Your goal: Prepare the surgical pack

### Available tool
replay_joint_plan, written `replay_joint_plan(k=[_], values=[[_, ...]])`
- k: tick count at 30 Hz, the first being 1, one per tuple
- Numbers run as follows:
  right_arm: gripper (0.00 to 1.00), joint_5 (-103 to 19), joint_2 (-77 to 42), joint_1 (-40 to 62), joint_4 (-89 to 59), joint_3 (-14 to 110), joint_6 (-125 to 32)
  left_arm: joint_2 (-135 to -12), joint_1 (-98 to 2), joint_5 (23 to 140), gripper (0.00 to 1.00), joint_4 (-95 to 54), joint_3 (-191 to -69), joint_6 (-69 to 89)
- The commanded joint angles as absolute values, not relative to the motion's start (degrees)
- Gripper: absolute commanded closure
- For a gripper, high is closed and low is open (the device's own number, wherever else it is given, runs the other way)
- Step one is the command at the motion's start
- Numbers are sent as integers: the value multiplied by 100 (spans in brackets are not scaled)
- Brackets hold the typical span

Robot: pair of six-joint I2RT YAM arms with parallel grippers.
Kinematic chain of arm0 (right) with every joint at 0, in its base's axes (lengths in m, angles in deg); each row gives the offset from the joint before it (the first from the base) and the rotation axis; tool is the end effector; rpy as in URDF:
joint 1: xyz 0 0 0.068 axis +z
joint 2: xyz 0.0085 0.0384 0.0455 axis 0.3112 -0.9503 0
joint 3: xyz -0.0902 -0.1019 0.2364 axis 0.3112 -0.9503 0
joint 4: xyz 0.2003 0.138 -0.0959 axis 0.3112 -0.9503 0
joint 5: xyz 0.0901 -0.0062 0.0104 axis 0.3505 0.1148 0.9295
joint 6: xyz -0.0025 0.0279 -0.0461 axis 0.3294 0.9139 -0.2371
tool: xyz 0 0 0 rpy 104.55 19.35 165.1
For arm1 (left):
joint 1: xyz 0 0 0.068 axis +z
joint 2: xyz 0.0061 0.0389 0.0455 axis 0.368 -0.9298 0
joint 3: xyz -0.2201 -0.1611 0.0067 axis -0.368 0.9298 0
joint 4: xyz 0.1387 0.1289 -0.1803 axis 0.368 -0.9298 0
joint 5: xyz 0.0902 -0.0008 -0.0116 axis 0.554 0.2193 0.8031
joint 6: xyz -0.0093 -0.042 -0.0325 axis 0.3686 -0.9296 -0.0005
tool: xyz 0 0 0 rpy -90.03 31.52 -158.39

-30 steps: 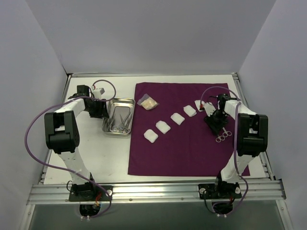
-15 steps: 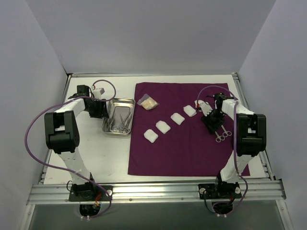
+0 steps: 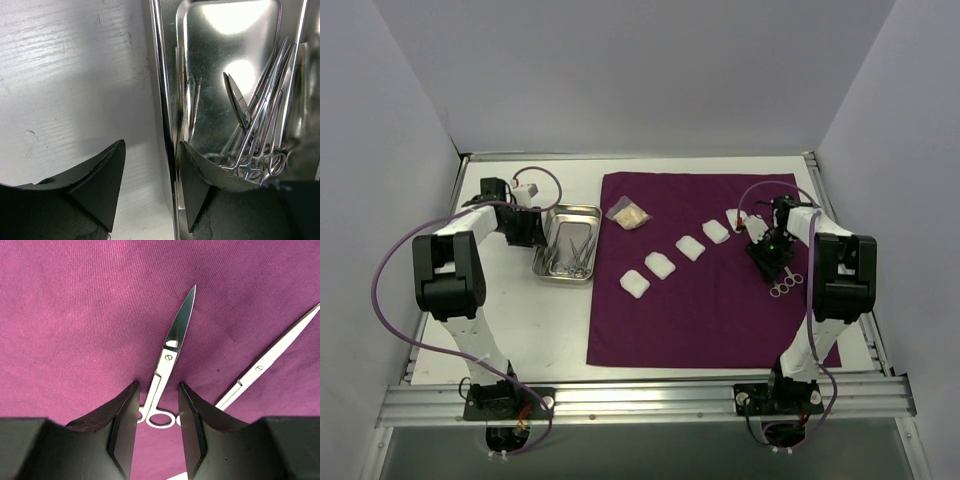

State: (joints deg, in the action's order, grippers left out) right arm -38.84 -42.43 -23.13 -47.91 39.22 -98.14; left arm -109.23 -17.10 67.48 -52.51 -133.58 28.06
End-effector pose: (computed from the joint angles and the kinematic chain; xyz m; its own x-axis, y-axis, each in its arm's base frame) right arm 0.3519 -0.0239 0.1544 -0.6930 -0.6357 -0.3402 -0.6527 0.7536 -0.0787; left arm 0.3938 0.0173 0.1723 -0.8867 0.0297 -0.4614 0.1864 0.9362 -0.2980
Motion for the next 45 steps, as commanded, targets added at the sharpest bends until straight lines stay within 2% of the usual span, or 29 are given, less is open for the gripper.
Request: replay_joint_plan(k=[1, 6, 9, 10, 16, 41, 45], values=[[67, -3883, -4592, -2244, -5014, 3975, -9771, -10763, -1685, 6754, 44, -5059, -13424, 2780], [70, -3980, -4777, -2156, -5005, 4107, -9692, -10824, -1685, 6763, 44, -5068, -13441, 2789], [79, -3980, -4883, -2068, -5014, 4169, -9692, -10842, -1685, 6763, 44, -5068, -13459, 2789], [86, -3989, -4909, -2016, -5023, 4169, -9701, -10842, -1685, 6772, 44, -5068, -13459, 2780], [100, -3998, -4796, -1901, -5076, 4107, -9806, -10833, -1685, 6772, 44, -5068, -13459, 2789], [100, -3497, -3855, -1488, -5427, 4626, -9534, -10780, -1694, 6737, 44, -5077, -13459, 2789], [100, -3304, -3872, -1453, -5418, 5090, -9166, -10763, -1694, 6763, 44, -5077, -13441, 2780]])
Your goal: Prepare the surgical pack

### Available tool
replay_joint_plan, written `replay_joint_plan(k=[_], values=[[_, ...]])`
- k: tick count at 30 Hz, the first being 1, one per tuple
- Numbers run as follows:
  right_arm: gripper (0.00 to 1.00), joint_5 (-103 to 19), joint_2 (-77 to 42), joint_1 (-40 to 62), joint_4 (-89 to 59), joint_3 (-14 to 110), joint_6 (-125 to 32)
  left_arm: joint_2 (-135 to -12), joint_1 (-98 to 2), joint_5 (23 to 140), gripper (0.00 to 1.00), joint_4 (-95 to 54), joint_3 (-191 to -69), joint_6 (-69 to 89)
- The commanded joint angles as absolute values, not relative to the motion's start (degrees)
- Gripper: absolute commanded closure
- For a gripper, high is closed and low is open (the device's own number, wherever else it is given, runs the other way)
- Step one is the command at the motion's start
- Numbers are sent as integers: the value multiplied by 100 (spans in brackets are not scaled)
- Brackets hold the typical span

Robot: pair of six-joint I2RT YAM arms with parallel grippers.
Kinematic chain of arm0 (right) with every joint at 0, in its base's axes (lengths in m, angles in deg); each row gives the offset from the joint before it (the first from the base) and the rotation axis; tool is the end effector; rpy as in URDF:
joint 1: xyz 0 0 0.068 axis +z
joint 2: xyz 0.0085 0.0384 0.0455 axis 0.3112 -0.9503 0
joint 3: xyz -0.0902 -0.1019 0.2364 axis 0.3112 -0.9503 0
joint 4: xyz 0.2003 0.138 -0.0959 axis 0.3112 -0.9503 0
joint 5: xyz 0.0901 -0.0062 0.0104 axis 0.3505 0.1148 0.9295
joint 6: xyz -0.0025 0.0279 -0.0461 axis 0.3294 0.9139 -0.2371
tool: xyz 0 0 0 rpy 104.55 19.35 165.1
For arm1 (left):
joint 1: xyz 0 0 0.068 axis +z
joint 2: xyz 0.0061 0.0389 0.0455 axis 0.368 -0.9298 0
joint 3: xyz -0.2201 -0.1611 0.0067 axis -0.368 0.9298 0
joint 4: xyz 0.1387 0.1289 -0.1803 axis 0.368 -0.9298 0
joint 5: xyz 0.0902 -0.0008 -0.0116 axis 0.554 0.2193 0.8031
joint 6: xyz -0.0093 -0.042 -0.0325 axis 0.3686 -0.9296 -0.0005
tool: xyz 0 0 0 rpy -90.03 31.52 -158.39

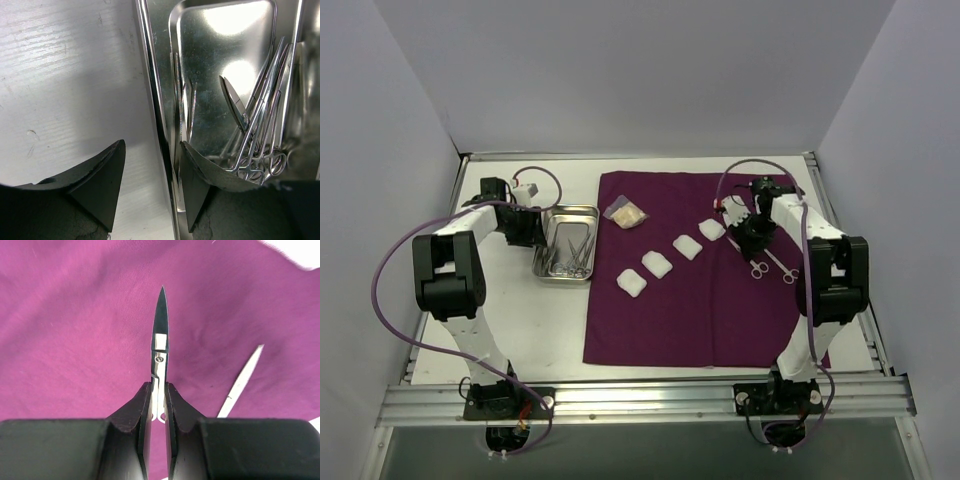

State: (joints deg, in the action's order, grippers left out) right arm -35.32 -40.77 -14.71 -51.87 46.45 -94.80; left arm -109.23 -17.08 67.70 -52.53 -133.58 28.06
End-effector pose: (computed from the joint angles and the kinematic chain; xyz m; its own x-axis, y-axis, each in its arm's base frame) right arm 0.3668 0.0310 0.1965 -0.5890 -0.6793 -0.4378 -0.7289 0.6805 -0.0753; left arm 0.3938 0.0175 0.1722 -0.8871 0.0295 -0.4607 0.1843 0.9376 -0.2949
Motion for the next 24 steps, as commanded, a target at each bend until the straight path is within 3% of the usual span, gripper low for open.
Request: replay_joint_plan(k=[1, 12, 18, 24], values=[[100, -3225, -3898, -1436, -5436, 5196, -8956, -10763, -1685, 6763, 44, -5077, -13441, 2789], [100, -3075, -3899, -373, -4673, 6137, -6621, -10754, -1685, 6790, 43, -5086, -13441, 2789], [100, -3075, -3916, 707, -2779, 6252, -3819, -10754, -1685, 6807, 44, -5086, -13433, 2797], [100, -3865, -4529, 1974, -930, 6470, -1609, -10798, -1685, 6825, 44, -5103, -13459, 2797]])
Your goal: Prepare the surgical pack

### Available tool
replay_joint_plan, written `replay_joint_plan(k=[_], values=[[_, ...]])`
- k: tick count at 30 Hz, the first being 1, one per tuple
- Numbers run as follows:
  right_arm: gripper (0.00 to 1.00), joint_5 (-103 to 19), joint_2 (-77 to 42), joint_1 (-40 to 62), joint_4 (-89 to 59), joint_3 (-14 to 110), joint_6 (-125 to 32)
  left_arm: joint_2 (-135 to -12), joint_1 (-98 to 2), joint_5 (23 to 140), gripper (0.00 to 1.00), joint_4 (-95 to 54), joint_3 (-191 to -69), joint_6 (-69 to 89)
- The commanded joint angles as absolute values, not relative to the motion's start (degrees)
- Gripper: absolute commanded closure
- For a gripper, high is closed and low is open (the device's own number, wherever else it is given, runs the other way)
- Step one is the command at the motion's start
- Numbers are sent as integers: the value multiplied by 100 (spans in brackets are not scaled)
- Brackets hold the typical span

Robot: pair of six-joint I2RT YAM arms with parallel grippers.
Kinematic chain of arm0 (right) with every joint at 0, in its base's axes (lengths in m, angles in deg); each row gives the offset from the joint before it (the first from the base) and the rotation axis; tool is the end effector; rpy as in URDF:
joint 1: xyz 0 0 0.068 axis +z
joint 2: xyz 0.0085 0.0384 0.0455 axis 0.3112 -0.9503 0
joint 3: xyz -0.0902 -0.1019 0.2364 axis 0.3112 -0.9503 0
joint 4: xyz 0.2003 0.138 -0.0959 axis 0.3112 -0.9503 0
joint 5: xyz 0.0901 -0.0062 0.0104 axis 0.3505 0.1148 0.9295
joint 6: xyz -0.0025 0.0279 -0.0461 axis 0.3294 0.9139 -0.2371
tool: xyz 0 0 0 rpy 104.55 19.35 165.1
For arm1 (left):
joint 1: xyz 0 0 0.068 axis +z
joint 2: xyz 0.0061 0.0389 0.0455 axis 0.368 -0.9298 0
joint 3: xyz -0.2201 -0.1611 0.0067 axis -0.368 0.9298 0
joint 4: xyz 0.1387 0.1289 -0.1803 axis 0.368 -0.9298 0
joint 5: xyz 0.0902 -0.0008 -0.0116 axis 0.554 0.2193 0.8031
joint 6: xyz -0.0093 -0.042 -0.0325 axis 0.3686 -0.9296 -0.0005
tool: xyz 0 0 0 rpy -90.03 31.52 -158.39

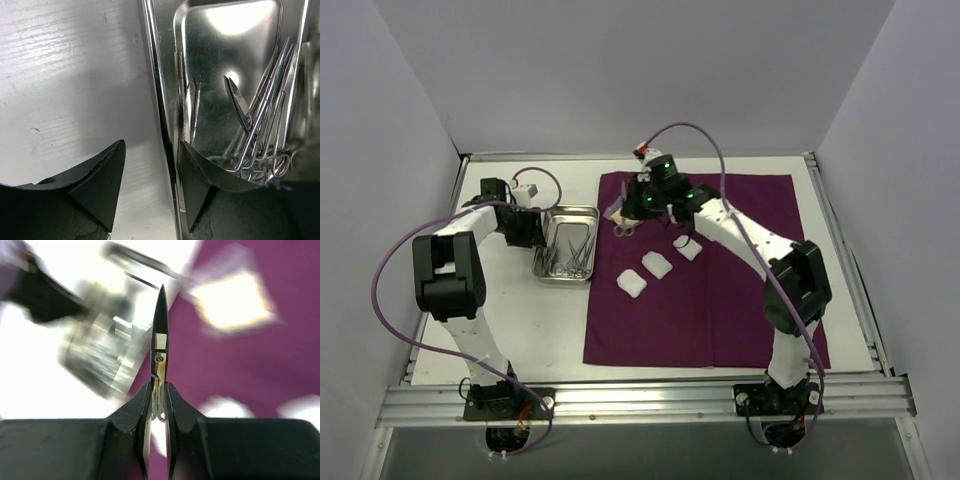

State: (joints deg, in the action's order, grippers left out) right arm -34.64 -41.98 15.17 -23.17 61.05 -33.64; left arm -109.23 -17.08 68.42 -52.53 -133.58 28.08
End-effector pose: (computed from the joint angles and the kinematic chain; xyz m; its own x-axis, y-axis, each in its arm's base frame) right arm 0.3628 0.2496 0.3063 -0.5856 0.0006 -0.8106 -0.5658 0.7158 0.4093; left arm 0.3938 0.0179 0.1721 -0.8876 0.0303 -0.4597 0.1794 0.9418 -0.2843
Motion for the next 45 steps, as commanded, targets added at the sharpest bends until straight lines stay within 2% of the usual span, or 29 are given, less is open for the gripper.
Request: replay_joint_plan(k=[1, 6, 12, 37, 40, 45], values=[[100, -3997, -4662, 2071, -884, 6593, -1223, -10789, -1685, 6833, 44, -5103, -13459, 2789], [100, -4235, -5706, 2624, -1032, 7551, -491, -10815, -1685, 6851, 44, -5112, -13459, 2797], [100, -4218, -6683, 2801, -1375, 8563, 36, -10833, -1685, 6860, 44, -5121, -13468, 2797], [100, -4148, -7054, 3153, -2211, 8326, 319, -10930, -1694, 6904, 43, -5112, -13494, 2815], [98, -4086, -7150, 3144, -2210, 8370, 363, -10947, -1685, 6904, 44, -5121, -13503, 2806], [85, -4095, -7238, 3170, -2368, 8519, 275, -10930, -1685, 6913, 44, -5103, -13485, 2815]])
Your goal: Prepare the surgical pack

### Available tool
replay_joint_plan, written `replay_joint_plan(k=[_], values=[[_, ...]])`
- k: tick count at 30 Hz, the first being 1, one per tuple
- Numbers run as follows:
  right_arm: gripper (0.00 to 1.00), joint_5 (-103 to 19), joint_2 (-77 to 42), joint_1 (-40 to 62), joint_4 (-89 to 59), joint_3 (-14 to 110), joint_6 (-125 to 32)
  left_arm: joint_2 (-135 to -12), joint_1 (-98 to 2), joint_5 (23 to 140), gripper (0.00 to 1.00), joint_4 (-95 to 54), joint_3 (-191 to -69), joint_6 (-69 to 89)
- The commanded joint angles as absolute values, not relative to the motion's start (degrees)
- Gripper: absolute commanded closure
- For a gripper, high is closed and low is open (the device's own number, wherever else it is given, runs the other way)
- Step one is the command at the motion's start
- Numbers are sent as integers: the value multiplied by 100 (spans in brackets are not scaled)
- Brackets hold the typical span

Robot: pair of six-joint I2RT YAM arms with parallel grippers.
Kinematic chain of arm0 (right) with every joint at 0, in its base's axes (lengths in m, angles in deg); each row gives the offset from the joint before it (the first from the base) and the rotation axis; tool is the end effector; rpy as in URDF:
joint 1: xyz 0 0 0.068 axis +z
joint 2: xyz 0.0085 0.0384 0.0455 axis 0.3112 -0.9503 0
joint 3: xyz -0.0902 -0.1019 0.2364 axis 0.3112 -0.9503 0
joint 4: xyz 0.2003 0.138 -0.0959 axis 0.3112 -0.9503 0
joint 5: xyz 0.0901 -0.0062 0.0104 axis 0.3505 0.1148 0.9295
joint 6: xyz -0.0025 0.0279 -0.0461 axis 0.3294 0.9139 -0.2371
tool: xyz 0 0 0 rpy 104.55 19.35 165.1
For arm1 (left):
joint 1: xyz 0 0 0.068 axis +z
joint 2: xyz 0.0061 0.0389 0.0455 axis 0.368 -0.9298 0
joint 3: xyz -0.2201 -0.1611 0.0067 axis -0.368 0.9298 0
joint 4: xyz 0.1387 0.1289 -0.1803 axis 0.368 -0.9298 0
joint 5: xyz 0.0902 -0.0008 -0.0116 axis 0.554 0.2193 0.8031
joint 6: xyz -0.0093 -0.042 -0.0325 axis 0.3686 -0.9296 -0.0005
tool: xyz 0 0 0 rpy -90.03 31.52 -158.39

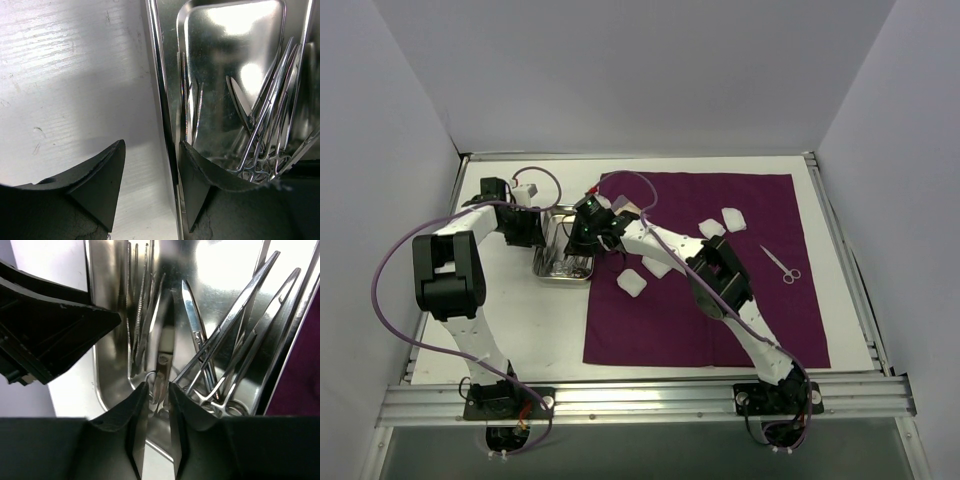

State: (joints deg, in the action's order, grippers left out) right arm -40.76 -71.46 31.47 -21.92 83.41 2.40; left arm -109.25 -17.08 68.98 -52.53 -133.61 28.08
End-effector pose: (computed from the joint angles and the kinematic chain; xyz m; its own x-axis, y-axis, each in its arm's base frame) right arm 0.3507 0.4209 0.1973 -0.8851 0.2158 -0.4123 -0.1952 0.6321 0.7499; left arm 0.3940 0.0183 0.1720 -0.8879 0.0306 -0.4590 0.1753 0.9450 -0.2761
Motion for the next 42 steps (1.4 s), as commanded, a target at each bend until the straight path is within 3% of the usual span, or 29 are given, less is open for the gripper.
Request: replay_joint_plan(k=[1, 10, 13, 19, 21, 22, 25, 29, 33, 42], values=[[80, -4095, -7238, 3170, -2386, 8511, 275, -10930, -1685, 6904, 44, -5112, -13485, 2815], [76, -4103, -7203, 3161, -2404, 8537, 179, -10886, -1685, 6904, 43, -5103, -13476, 2815], [75, -4349, -7142, 3179, -2692, 9054, -181, -10869, -1685, 6895, 44, -5103, -13476, 2824], [65, -4868, -6425, 3022, -3336, 10699, -3184, -10851, -1694, 6895, 44, -5103, -13476, 2824], [52, -4546, -5897, 2732, -3213, 10166, -3957, -10833, -1685, 6886, 44, -5112, -13468, 2815], [52, -4291, -5372, 2226, -3038, 9832, -4092, -10824, -1685, 6886, 44, -5112, -13476, 2824], [55, -3552, -4579, 866, -3176, 8540, -4767, -10816, -1685, 6878, 44, -5138, -13503, 2833], [59, -3716, -3769, -464, -3178, 7090, -6156, -10737, -1685, 6877, 44, -5138, -13468, 2850], [59, -3805, -3056, -898, -3133, 5483, -7931, -10701, -1685, 6886, 44, -5112, -13433, 2877], [60, -3628, -3405, -2823, -5189, 5022, -9243, -10807, -1685, 6869, 44, -5121, -13485, 2903]])
